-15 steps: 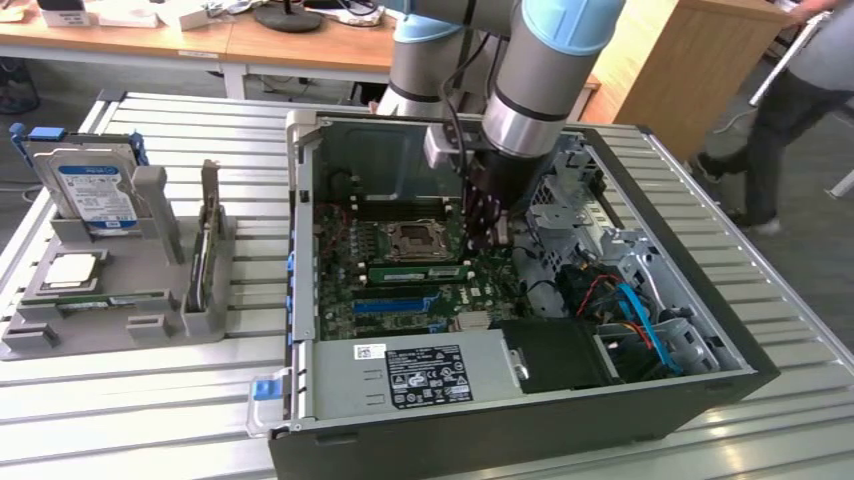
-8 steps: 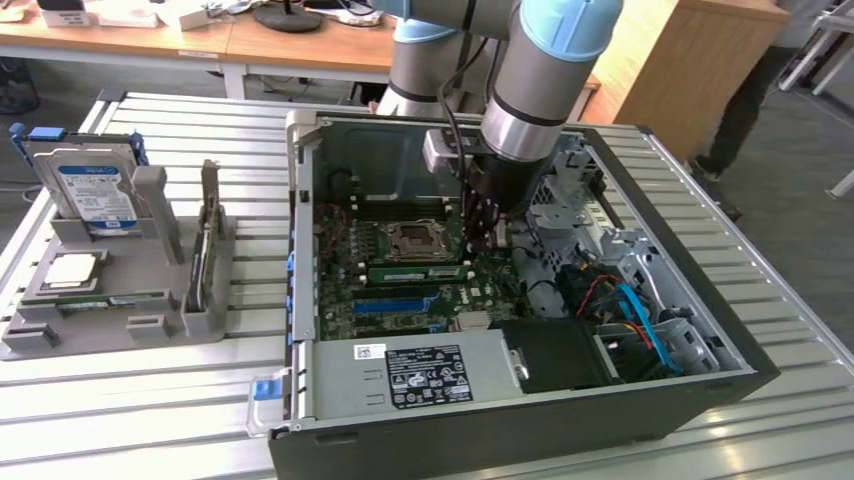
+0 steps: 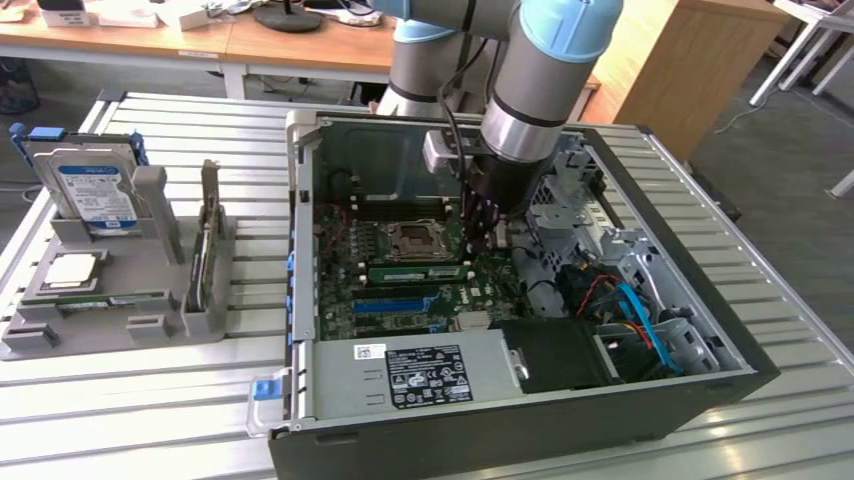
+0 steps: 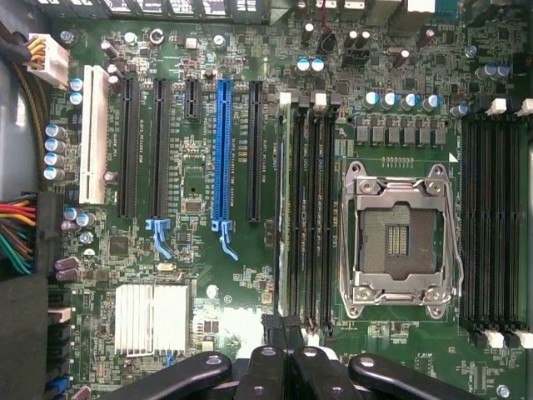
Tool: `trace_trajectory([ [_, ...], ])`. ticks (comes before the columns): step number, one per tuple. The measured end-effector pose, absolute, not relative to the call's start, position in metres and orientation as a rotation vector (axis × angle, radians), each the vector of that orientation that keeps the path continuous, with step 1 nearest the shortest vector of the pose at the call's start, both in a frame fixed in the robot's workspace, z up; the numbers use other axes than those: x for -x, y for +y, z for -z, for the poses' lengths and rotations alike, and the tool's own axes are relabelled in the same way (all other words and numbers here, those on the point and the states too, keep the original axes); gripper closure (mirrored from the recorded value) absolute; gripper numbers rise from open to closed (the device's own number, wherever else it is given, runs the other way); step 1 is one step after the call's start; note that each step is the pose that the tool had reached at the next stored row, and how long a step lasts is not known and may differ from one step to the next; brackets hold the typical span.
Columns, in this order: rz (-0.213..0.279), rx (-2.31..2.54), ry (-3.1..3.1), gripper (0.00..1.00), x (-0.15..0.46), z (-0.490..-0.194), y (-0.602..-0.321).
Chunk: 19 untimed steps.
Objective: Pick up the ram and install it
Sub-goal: 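Press down the ram until it locks into place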
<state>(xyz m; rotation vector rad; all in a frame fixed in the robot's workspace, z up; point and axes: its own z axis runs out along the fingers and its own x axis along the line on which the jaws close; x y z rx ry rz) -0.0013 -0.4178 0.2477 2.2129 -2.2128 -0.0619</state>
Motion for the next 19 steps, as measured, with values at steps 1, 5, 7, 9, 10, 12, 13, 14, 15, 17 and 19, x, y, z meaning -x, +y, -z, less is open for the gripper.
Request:
trace_trajectory([
  [1,0.062,-2.213,-2.213,0.89,0.0007,-0.2477,-0.4178],
  [5,0.062,-2.213,-2.213,0.89,-0.0024,-0.2477,-0.4178],
  [7,0.062,-2.213,-2.213,0.89,-0.0035,-0.2476,-0.4178],
  [9,0.062,-2.213,-2.213,0.89,-0.0035,-0.2477,-0.4178],
  [10,0.062,-2.213,-2.213,0.89,-0.0035,-0.2477,-0.4178],
  [12,0.062,-2.213,-2.213,0.89,-0.0035,-0.2476,-0.4169],
  [13,0.062,-2.213,-2.213,0.89,-0.0035,-0.2476,-0.4161],
  [14,0.062,-2.213,-2.213,0.89,-0.0035,-0.2476,-0.4155],
  [15,0.062,-2.213,-2.213,0.89,-0.0036,-0.2476,-0.4154],
  [17,0.062,-2.213,-2.213,0.89,-0.0036,-0.2476,-0.4154],
  [19,0.062,-2.213,-2.213,0.89,-0.0035,-0.2476,-0.4154],
])
